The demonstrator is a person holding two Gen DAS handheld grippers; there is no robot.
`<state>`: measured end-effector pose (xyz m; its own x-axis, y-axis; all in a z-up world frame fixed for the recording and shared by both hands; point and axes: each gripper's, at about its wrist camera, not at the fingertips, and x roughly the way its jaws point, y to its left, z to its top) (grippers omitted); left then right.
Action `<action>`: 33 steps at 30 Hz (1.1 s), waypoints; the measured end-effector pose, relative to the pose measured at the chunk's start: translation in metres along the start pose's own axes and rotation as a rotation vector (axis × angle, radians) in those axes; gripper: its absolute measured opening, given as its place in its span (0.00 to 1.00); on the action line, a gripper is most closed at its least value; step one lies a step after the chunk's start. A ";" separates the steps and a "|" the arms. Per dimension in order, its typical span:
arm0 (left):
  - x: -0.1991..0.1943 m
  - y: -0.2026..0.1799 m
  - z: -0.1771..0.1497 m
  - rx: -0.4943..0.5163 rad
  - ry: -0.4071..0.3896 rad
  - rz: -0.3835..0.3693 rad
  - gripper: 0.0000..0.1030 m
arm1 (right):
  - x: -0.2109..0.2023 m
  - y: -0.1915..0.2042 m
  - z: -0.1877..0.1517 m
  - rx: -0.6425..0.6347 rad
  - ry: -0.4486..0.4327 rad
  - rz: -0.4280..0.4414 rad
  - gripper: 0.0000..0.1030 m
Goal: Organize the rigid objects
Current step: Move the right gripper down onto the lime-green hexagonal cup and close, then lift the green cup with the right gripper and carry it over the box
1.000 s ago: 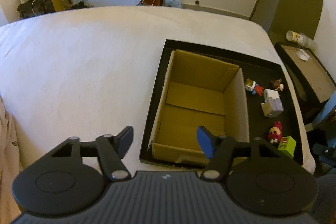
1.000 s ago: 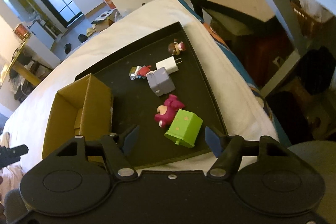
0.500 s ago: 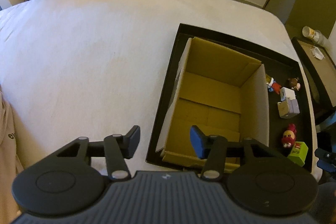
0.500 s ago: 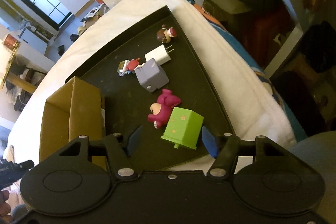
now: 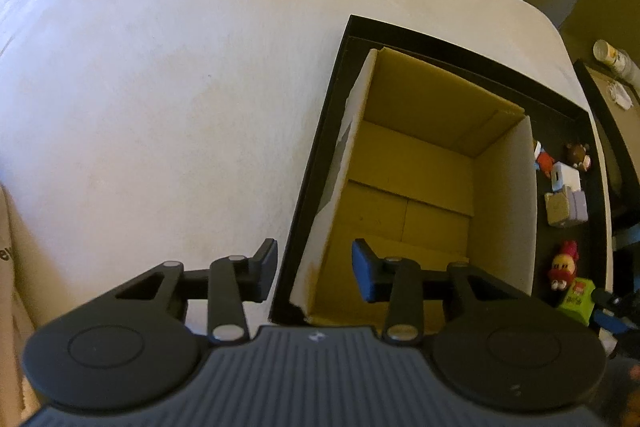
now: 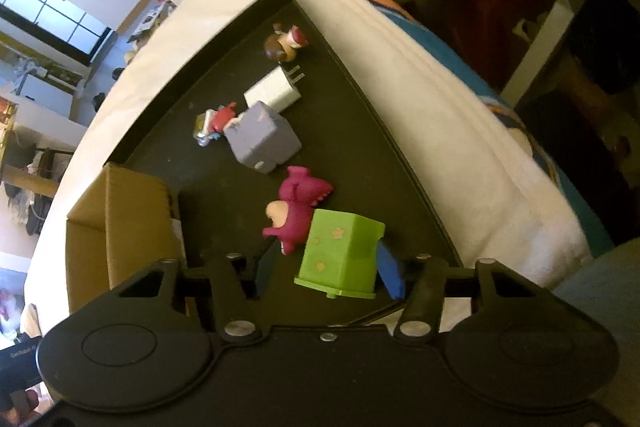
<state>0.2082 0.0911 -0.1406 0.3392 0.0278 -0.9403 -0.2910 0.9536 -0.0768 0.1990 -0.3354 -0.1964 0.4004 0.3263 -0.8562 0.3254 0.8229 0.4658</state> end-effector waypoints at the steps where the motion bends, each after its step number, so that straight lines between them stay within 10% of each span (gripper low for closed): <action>1: 0.002 0.001 0.002 -0.010 0.004 -0.001 0.37 | 0.003 -0.001 0.001 0.009 0.007 -0.002 0.46; 18: 0.032 -0.001 0.013 -0.019 0.079 0.013 0.12 | 0.029 0.002 0.008 0.031 0.050 -0.033 0.47; 33: 0.010 -0.019 -0.002 0.084 0.031 -0.004 0.11 | 0.019 0.006 0.008 0.015 0.024 -0.024 0.46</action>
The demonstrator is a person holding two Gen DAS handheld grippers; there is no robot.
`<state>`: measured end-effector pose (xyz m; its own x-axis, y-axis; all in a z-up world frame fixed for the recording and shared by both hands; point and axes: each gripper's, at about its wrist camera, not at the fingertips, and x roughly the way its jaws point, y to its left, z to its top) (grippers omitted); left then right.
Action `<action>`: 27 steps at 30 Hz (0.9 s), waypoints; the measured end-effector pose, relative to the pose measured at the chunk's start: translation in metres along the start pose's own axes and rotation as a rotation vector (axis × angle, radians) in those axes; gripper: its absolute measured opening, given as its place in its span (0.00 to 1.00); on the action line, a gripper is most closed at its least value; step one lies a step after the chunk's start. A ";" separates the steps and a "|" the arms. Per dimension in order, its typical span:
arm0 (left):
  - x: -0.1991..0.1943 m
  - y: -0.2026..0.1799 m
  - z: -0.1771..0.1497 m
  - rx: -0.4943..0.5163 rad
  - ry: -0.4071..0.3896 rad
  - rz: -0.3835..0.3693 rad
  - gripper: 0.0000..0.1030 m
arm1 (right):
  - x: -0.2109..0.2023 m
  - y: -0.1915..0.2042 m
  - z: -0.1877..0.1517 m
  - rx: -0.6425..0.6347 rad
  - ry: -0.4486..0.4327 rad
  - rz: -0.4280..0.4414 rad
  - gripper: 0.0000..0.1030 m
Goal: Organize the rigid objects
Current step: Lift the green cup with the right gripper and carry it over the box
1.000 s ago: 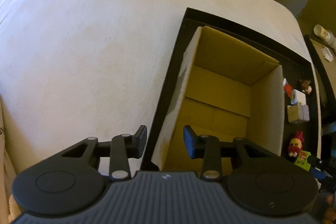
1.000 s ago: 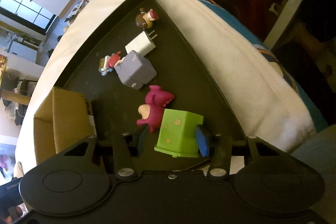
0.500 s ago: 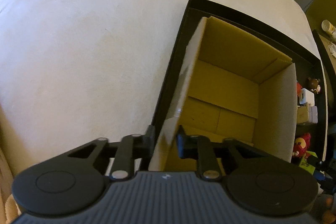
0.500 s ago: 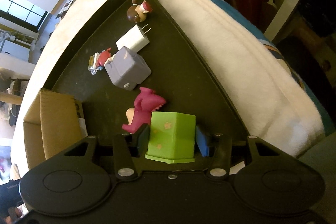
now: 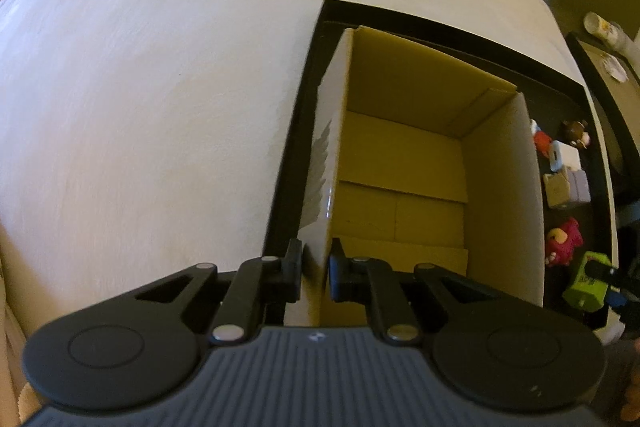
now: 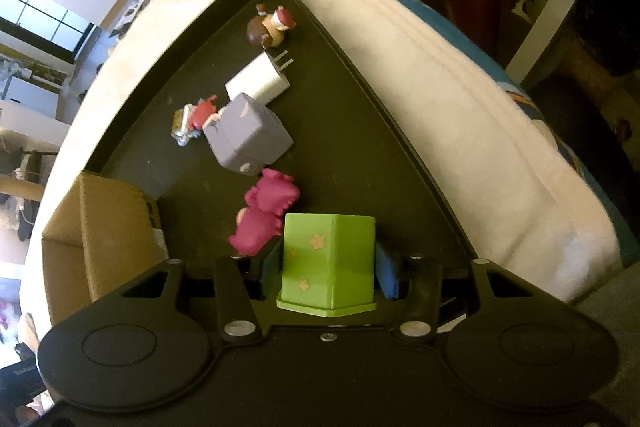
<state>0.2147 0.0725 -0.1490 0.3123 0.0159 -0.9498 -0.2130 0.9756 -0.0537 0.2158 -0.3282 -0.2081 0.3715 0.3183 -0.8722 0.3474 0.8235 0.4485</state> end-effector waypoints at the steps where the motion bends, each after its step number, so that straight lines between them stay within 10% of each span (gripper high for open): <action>1: -0.001 -0.003 -0.001 0.003 0.000 -0.003 0.11 | -0.004 0.001 0.000 -0.006 -0.007 0.005 0.46; 27: 0.010 -0.008 -0.002 0.011 -0.013 -0.075 0.12 | -0.076 0.105 0.006 -0.227 -0.142 0.127 0.46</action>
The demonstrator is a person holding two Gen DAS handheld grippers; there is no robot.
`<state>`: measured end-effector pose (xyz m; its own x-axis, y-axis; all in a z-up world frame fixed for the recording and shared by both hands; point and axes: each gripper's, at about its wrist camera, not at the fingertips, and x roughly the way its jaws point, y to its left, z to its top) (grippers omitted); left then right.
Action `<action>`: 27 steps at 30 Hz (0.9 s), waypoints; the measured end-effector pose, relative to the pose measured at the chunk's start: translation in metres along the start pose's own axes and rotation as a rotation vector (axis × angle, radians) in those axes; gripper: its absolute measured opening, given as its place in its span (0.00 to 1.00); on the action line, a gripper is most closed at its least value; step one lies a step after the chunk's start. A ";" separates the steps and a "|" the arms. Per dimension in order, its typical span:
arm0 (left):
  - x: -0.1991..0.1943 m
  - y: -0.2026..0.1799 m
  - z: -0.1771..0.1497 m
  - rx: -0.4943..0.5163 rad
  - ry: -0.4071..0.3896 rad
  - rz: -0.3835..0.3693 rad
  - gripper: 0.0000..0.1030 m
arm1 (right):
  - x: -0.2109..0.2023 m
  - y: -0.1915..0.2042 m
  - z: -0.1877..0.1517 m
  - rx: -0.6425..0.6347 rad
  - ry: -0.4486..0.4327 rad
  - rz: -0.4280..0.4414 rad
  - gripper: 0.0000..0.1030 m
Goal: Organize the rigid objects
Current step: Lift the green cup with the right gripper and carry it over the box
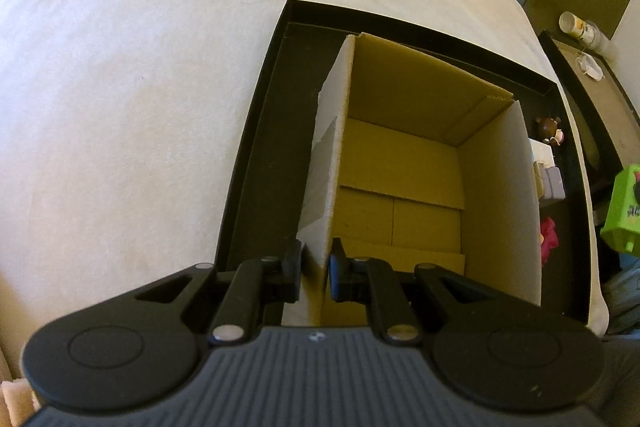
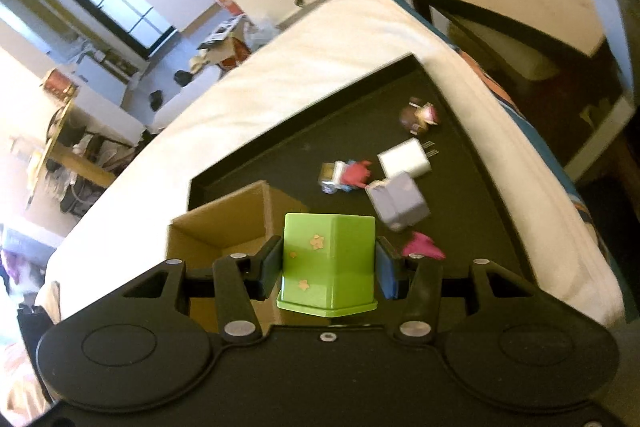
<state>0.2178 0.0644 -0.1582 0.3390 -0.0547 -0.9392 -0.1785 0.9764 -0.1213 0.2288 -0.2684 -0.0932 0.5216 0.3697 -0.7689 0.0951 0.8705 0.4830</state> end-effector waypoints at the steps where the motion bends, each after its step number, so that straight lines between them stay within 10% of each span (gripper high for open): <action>1: 0.000 0.000 -0.001 0.001 0.003 0.002 0.12 | 0.001 0.006 0.001 -0.014 0.000 0.002 0.47; 27: 0.006 0.019 0.000 -0.059 0.011 -0.098 0.14 | 0.070 0.097 -0.019 -0.197 0.116 0.040 0.47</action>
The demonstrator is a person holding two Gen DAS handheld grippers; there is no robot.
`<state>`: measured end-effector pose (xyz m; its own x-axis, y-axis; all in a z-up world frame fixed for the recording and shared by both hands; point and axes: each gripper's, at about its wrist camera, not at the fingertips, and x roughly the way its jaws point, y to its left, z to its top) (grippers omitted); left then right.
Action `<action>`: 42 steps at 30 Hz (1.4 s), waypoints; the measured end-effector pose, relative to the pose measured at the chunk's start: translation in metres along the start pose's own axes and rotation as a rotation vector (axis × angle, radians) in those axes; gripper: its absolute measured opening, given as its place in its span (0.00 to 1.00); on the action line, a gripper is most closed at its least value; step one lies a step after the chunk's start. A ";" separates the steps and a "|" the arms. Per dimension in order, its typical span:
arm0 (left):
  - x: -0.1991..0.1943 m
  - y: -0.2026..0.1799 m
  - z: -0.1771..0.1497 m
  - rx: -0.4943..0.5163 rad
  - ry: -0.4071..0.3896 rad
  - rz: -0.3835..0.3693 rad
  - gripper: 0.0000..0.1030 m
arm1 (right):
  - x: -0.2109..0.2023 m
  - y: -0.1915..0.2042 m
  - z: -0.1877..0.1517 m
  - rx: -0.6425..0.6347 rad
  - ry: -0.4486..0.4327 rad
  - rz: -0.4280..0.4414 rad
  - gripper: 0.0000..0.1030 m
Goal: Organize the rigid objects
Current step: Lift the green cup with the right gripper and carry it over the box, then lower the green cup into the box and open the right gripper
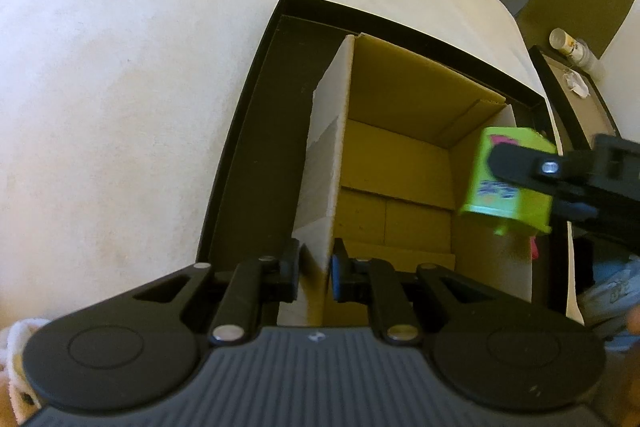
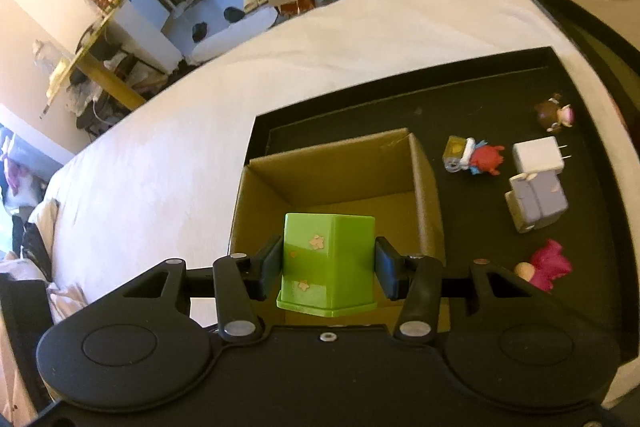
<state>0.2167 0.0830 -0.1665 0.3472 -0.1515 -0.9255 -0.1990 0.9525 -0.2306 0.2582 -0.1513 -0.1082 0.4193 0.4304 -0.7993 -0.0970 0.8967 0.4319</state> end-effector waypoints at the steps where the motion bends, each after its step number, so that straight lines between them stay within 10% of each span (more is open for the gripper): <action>1: 0.001 0.001 0.000 -0.004 0.002 -0.003 0.14 | 0.008 0.002 0.000 -0.003 0.016 -0.007 0.47; 18: 0.003 0.012 0.004 -0.062 -0.005 -0.022 0.14 | 0.045 0.024 -0.008 -0.069 0.054 -0.028 0.47; 42: 0.000 0.005 0.003 -0.036 -0.005 0.007 0.13 | -0.014 -0.003 -0.004 -0.092 -0.031 0.029 0.58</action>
<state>0.2188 0.0884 -0.1665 0.3502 -0.1437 -0.9256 -0.2343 0.9433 -0.2351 0.2495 -0.1600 -0.0999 0.4429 0.4538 -0.7732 -0.1913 0.8904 0.4130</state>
